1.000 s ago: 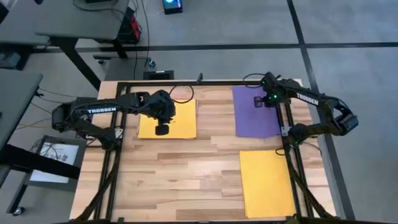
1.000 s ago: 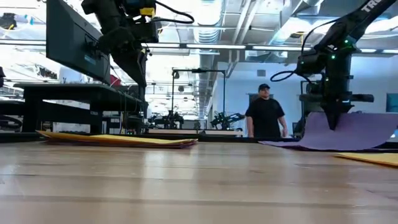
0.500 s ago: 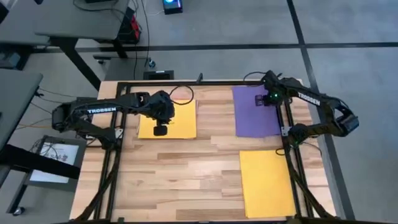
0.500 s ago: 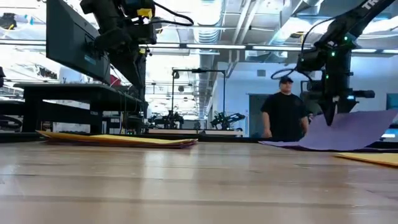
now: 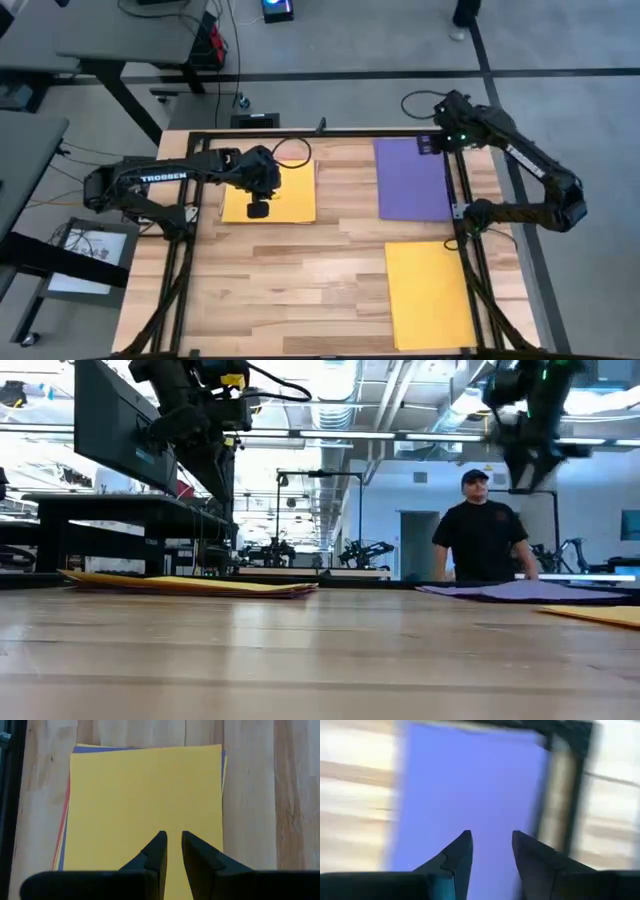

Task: Organize paper
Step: Stack the yellow paper on the bottom right yellow papers

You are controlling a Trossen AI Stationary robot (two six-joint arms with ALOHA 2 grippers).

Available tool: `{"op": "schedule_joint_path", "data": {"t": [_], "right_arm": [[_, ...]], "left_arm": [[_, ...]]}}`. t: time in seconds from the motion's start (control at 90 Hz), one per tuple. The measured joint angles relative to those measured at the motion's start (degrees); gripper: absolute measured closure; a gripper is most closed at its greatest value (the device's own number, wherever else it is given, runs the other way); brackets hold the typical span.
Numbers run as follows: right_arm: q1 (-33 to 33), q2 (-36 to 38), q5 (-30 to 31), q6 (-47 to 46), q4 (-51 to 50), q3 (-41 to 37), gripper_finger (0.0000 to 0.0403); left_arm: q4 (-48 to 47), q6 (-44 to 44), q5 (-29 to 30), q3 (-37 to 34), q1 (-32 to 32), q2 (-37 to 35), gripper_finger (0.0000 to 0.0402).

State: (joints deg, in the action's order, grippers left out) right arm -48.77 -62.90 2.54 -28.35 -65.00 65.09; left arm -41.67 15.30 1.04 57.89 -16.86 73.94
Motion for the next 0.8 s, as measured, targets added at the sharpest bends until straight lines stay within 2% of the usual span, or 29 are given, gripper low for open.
{"op": "schedule_joint_path", "data": {"t": [0.056, 0.178, 0.267, 0.356, 0.5, 0.633, 0.8], "right_arm": [[5.09, 0.97, -1.92, -3.24, 4.35, 0.01, 0.0272], [18.27, -0.51, -2.22, -7.46, 16.35, 0.01, 0.0272], [26.38, -5.41, -2.26, -8.59, 25.92, 0.03, 0.0272], [31.78, -12.78, -2.36, -9.92, 35.79, 0.01, 0.0272], [35.26, -26.56, -4.42, -16.41, 50.77, 0.01, 0.0272], [35.59, -38.48, -13.80, -25.04, 55.55, -0.05, 0.0269], [37.08, -46.88, -15.35, -31.90, 60.49, -0.10, 0.0252]], "left_arm": [[-0.06, -1.67, 0.00, 0.00, 0.00, -0.39, 0.0359], [-0.09, -5.19, -1.47, 0.00, -0.04, -1.85, 0.0359], [0.56, -6.76, -2.34, -1.31, -0.34, -3.56, 0.0359], [0.71, -8.46, -2.71, -4.22, -0.87, -4.32, 0.0359], [5.75, -10.06, -8.23, -11.42, -1.04, -4.22, 0.0359], [10.19, -10.22, -8.22, -16.09, -1.20, -2.87, 0.0359], [19.44, -9.67, -8.22, -19.45, -1.82, -1.78, 0.0359]]}}
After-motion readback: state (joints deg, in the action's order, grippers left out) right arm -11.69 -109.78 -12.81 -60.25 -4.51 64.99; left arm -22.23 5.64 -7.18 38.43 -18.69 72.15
